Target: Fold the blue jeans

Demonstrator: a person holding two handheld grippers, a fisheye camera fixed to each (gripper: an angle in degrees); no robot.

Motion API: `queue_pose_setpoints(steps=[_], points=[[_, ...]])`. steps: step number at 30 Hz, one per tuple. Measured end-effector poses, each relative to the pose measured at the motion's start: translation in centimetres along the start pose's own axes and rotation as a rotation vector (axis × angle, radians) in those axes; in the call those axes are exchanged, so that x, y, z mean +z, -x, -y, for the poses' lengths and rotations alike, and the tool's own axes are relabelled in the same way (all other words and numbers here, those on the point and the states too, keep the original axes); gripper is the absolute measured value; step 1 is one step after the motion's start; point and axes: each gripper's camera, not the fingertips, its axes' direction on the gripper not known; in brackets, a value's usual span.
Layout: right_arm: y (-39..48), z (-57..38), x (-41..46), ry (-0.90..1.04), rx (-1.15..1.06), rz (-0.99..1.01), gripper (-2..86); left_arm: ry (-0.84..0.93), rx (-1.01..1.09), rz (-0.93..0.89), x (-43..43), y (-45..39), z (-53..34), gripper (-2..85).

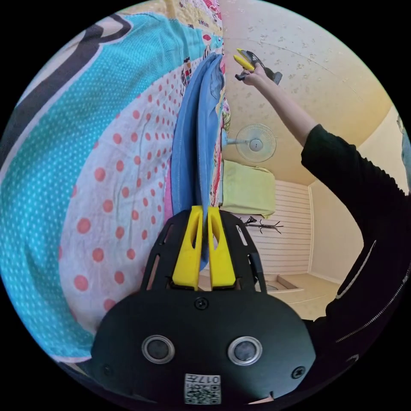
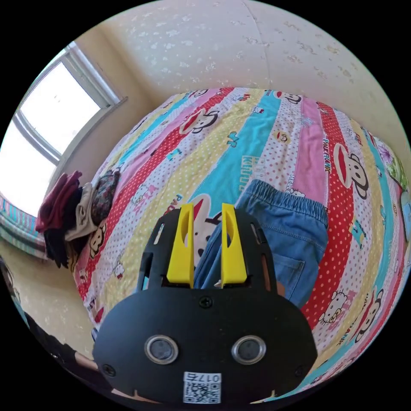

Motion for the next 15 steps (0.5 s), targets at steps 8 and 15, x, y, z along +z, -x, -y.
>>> queue_pose_setpoints(steps=[8, 15], points=[[6.9, -13.7, -2.6, 0.217, -0.127, 0.027, 9.3, 0.051, -0.047, 0.049, 1.1, -1.2, -0.5, 5.0], [8.2, -18.1, -1.9, 0.283, -0.111, 0.067, 9.0, 0.139, 0.086, 0.071, 1.9, -5.0, -5.8, 7.3]])
